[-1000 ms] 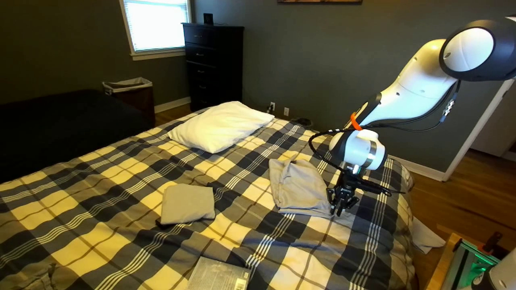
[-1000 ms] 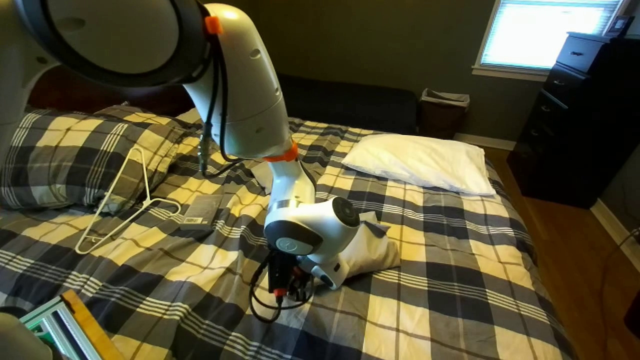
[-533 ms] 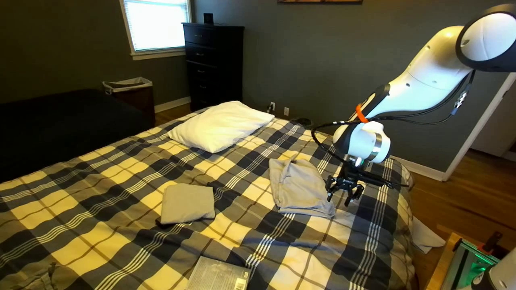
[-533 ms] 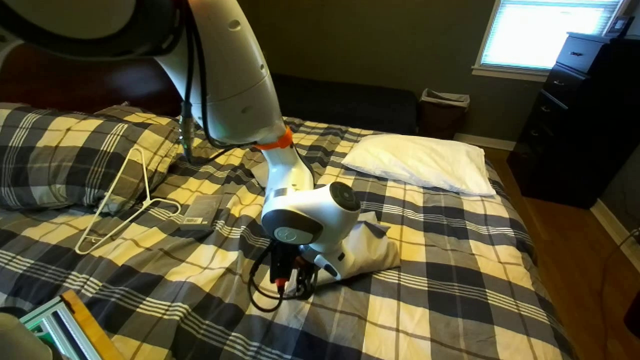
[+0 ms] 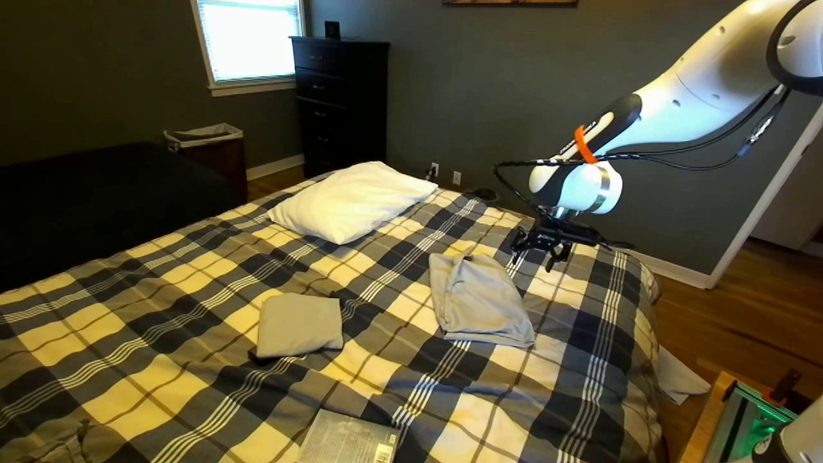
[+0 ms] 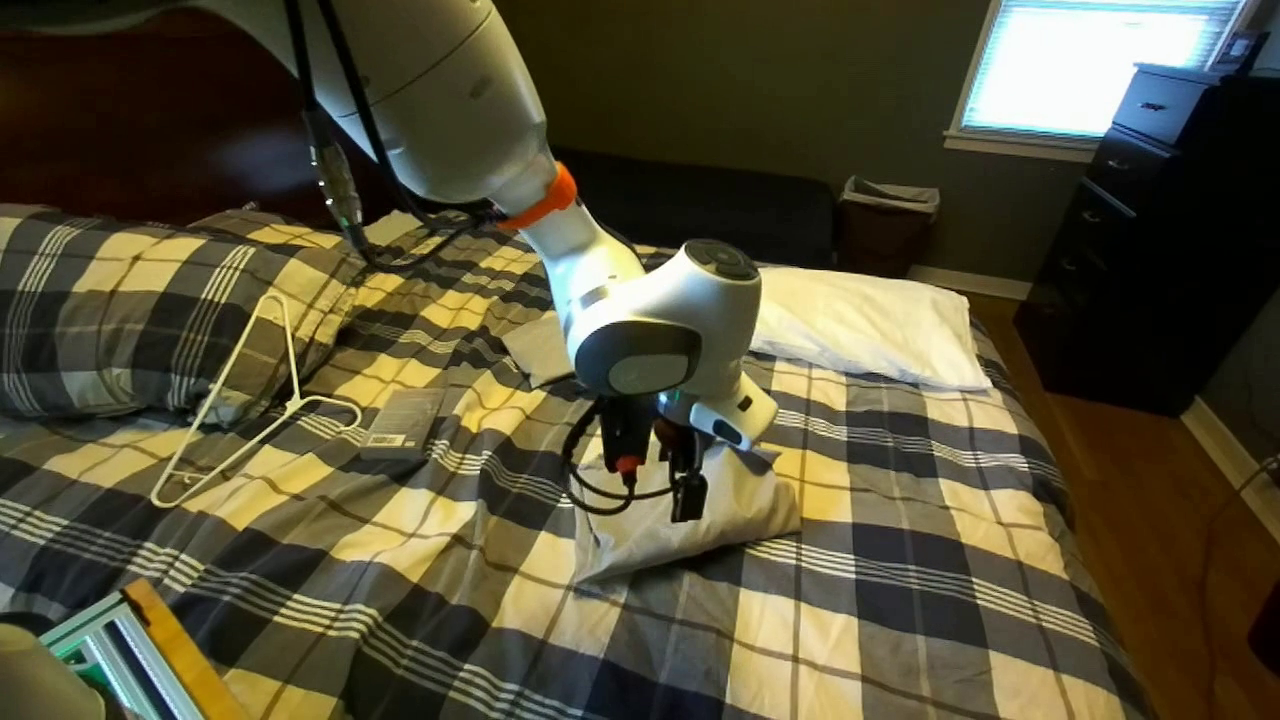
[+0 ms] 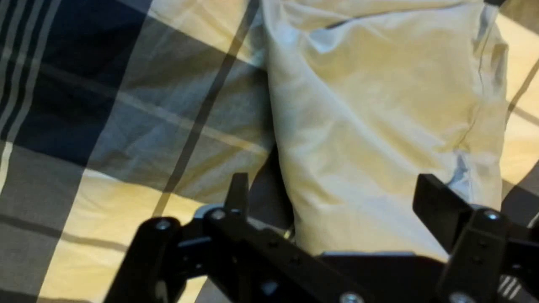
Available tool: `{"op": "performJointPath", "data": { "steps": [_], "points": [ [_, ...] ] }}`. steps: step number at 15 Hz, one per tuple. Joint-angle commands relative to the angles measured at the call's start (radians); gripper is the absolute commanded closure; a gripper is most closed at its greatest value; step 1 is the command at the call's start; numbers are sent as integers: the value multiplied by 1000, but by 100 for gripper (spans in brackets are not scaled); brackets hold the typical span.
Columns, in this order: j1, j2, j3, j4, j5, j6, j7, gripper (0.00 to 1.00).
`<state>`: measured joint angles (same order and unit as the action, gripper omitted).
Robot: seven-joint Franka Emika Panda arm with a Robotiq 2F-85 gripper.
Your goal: Fold the cloth on the right
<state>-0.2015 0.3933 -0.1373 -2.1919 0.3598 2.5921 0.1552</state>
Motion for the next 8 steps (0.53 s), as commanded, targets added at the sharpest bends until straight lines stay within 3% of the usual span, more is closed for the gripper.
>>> {"op": "performJointPath", "data": {
  "steps": [1, 3, 8],
  "points": [
    [102, 197, -79, 232, -172, -46, 240, 0],
    [124, 302, -91, 347, -217, -105, 303, 0],
    [75, 549, -48, 622, -174, -205, 289, 0]
  ]
}}
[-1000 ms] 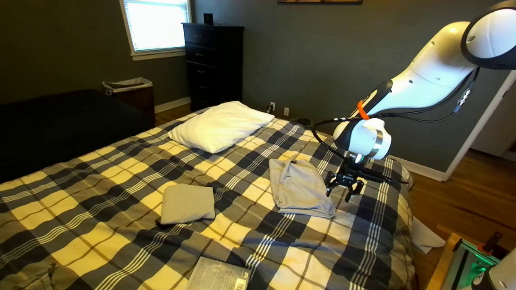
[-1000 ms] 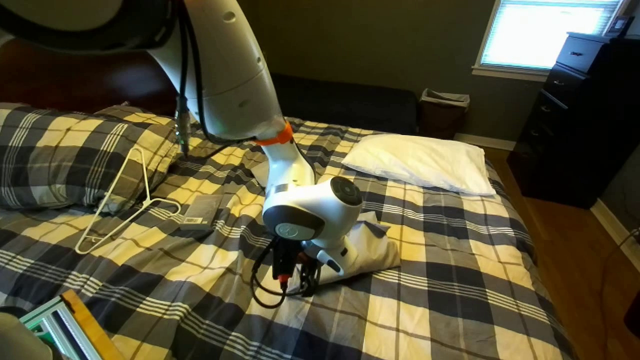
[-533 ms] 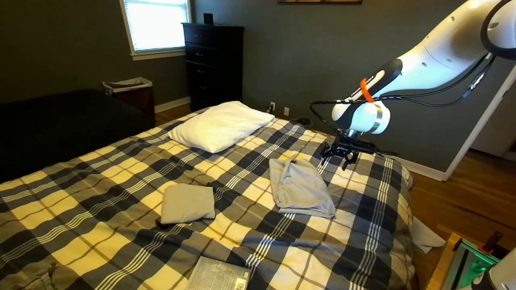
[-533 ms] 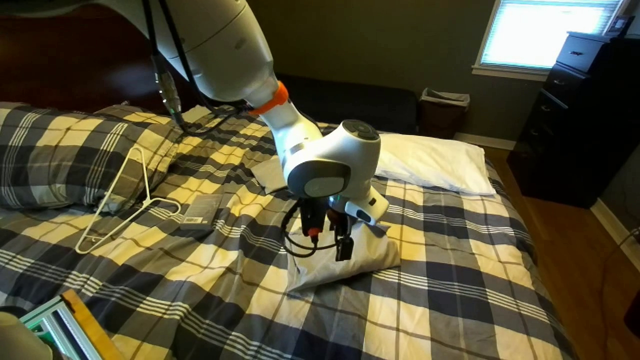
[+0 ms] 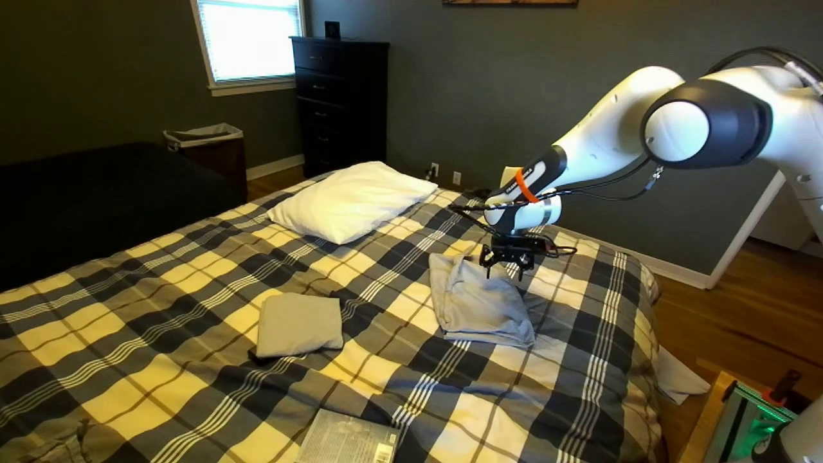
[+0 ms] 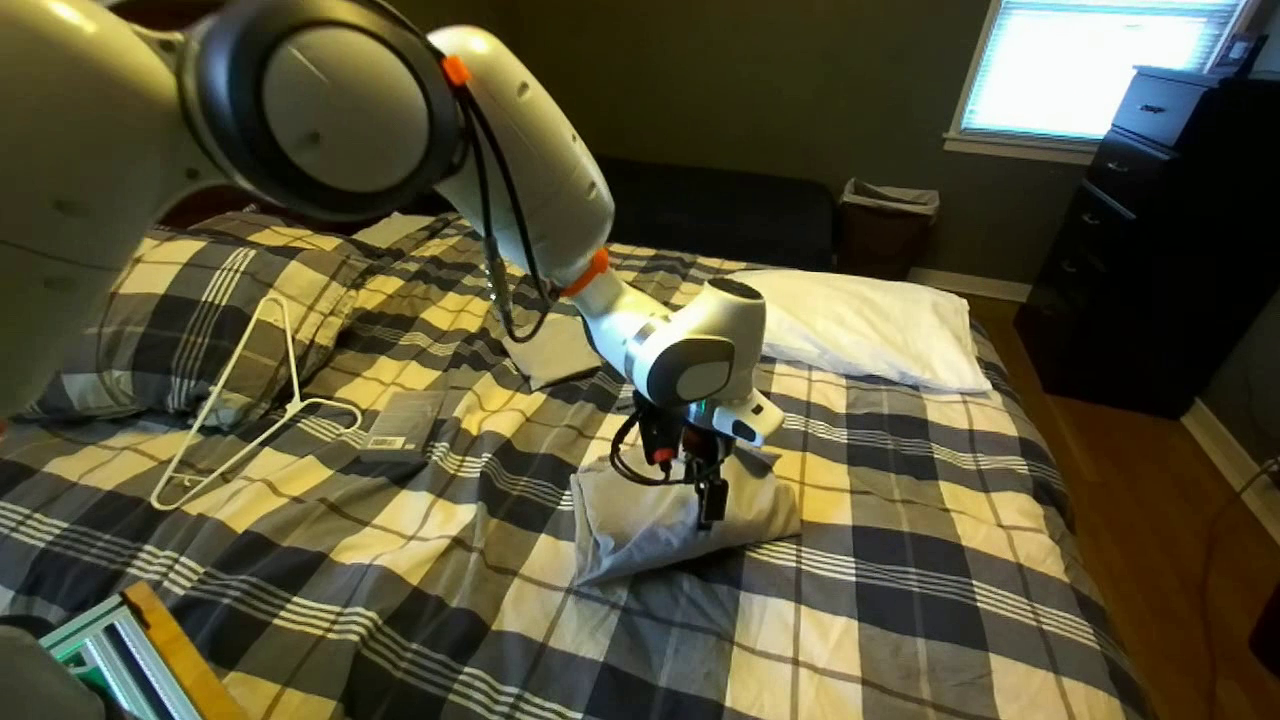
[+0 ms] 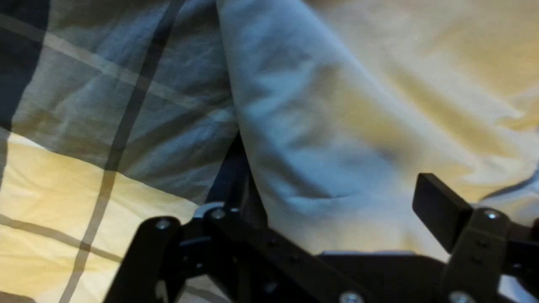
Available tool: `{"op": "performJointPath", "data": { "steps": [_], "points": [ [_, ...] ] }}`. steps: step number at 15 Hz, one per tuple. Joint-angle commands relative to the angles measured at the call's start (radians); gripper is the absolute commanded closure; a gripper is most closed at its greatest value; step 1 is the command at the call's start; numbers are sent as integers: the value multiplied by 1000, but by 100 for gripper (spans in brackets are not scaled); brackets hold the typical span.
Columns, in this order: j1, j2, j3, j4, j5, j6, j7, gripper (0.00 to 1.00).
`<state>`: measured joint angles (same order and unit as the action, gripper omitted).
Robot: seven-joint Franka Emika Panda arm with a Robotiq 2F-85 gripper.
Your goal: Fold the cloth on the right
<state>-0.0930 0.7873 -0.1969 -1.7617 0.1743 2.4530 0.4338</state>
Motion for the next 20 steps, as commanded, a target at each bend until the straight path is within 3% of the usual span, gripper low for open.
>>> {"op": "performJointPath", "data": {
  "steps": [1, 6, 9, 11, 15, 19, 20],
  "points": [
    [-45, 189, 12, 235, 18, -73, 7, 0],
    [-93, 375, 27, 474, 22, -180, 5, 0],
    [-116, 392, 48, 535, 32, -244, -17, 0],
    [-131, 329, 64, 494, 46, -251, -47, 0],
    [-117, 143, 62, 286, 34, -242, -112, 0],
    [-97, -31, 62, 101, -29, -231, -293, 0],
    [-107, 87, 55, 253, 0, -248, -216, 0]
  ]
}}
